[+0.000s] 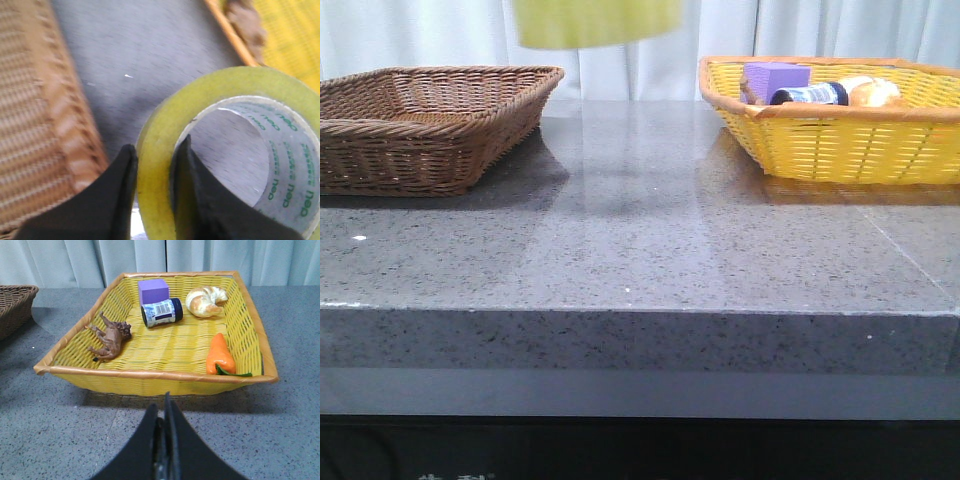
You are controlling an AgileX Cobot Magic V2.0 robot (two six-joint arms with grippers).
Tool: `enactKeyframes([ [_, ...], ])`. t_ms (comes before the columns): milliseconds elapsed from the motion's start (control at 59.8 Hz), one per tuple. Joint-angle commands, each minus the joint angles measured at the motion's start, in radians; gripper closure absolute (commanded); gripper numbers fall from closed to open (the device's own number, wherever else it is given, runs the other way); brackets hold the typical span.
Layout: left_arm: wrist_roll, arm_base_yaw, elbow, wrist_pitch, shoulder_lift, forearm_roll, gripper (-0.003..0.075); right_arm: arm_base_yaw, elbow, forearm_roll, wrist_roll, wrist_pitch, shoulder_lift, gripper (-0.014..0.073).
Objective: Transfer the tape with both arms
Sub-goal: 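Lift the tape roll with the left gripper toward the brown basket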
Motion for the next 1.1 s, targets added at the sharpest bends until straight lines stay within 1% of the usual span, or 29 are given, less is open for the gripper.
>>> enactKeyframes([
  [0,-0.005,0.064,-0.045,-0.04,-0.051,-0.011,0.0691,-0.003,-0.025,0.009,-0.01,-0.084,0.007,0.0662],
  [218,0.001,0.222,-0.045,-0.01,-0.051,-0.004,0.0691,-0.003,-0.025,0.009,-0.01,-0.084,0.007,0.0662],
  [452,0.003,0.336,-0.045,-0.013,-0.008,0.029,0.0691,-0.003,-0.025,0.009,-0.01,-0.084,0.007,0.0662],
  [536,0.003,0.35,-0.045,-0.016,0.025,0.029,0.0691,-0.003,-0.025,0.009,-0.01,-0.084,0.007,0.0662],
  [753,0.027,0.35,-0.045,-0.016,0.121,0.029,0.0691,-0.003,-0.025,0.009,-0.01,-0.084,0.007,0.0662],
  [987,0.027,0.35,-0.045,-0.026,0.147,0.029,0.0689,-0.003,-0.025,0.009,-0.01,-0.084,0.007,0.0662],
  [1038,0.027,0.35,-0.045,-0.026,0.147,0.029,0.068,-0.003,-0.025,0.009,-0.01,-0.084,0.007,0.0662],
  [1088,0.027,0.35,-0.045,-0.026,0.147,0.029,0.0653,-0.003,-0.025,0.009,-0.01,-0.084,0.007,0.0662],
])
